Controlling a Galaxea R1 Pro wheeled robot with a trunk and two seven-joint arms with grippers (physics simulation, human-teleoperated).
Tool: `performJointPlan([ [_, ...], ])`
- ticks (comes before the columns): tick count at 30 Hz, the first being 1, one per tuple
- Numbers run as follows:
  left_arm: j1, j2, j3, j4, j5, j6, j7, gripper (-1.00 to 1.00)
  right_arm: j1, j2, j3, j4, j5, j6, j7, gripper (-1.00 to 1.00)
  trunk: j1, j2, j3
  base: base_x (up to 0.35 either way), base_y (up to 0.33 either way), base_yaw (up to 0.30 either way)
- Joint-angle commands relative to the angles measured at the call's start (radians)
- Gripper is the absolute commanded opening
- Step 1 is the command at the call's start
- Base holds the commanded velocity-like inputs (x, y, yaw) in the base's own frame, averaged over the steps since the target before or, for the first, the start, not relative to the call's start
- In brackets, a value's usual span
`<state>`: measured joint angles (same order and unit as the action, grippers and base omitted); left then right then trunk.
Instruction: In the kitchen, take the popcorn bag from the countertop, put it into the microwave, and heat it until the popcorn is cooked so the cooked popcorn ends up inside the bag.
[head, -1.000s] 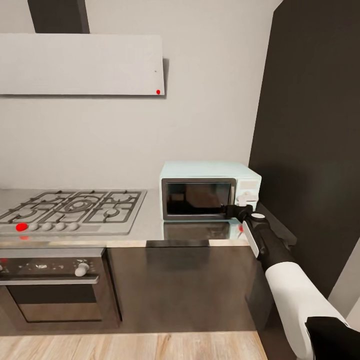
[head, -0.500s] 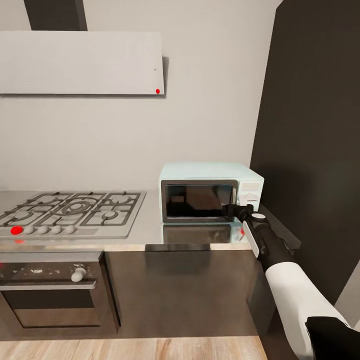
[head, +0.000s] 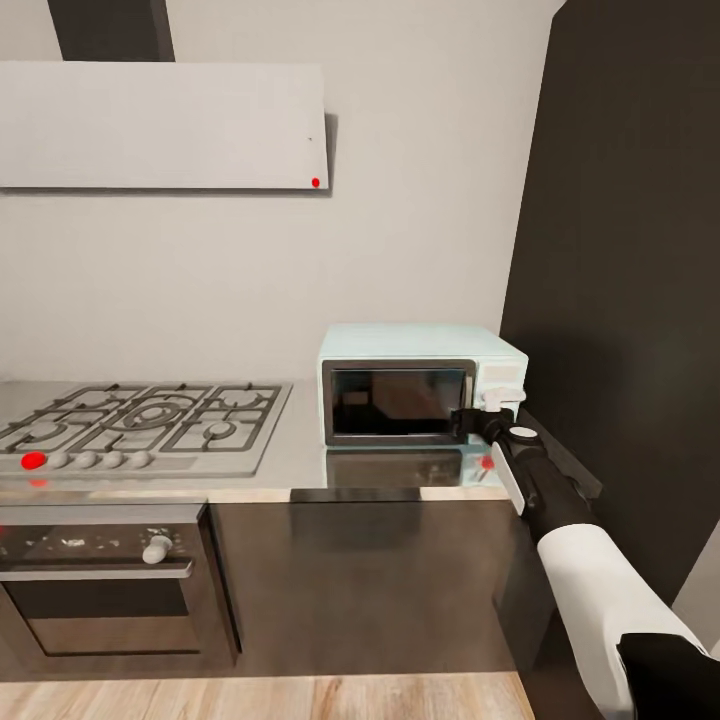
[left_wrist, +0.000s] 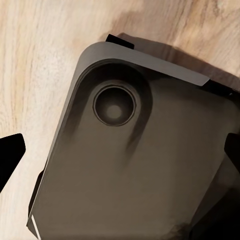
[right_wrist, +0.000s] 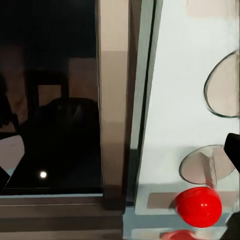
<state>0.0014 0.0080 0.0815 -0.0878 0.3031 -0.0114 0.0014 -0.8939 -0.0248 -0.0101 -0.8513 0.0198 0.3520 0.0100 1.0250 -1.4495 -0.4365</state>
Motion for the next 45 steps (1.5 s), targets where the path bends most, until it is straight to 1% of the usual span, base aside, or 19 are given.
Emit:
performJointPlan([
  [1, 0.000, 0.000, 0.008, -0.001, -0.001, -0.001, 0.000, 1.00, 0.000, -0.001, -0.001, -0.002, 0.002, 0.006, 0.001, 1.00, 0.000, -0.001, -0.001, 0.000, 0.000, 0.000],
  [8, 0.000, 0.000, 0.008, -0.001, -0.001, -0.001, 0.000, 1.00, 0.000, -0.003, -0.001, -0.002, 0.002, 0.005, 0.001, 1.00, 0.000, -0.001, -0.001, 0.003, 0.000, 0.000],
  [15, 0.000, -0.001, 0.008, -0.001, -0.001, -0.001, 0.000, 1.00, 0.000, -0.001, -0.001, -0.002, 0.000, 0.005, 0.001, 1.00, 0.000, -0.001, -0.001, 0.113, 0.000, 0.000],
  [33, 0.000, -0.002, 0.009, -0.001, -0.002, -0.001, 0.000, 1.00, 0.000, 0.001, 0.002, -0.002, 0.000, 0.006, 0.004, 1.00, 0.000, -0.001, -0.001, 0.002, 0.000, 0.000],
  [34, 0.000, -0.002, 0.009, -0.001, -0.002, -0.001, 0.000, 1.00, 0.000, 0.001, 0.002, -0.002, 0.000, 0.007, 0.004, -1.00, 0.000, -0.001, -0.001, 0.000, 0.000, 0.000],
  [45, 0.000, -0.002, 0.009, -0.001, -0.002, -0.001, 0.000, 1.00, 0.000, 0.000, 0.001, -0.002, 0.002, 0.005, 0.003, -1.00, 0.000, -0.001, -0.001, 0.000, 0.000, 0.000],
])
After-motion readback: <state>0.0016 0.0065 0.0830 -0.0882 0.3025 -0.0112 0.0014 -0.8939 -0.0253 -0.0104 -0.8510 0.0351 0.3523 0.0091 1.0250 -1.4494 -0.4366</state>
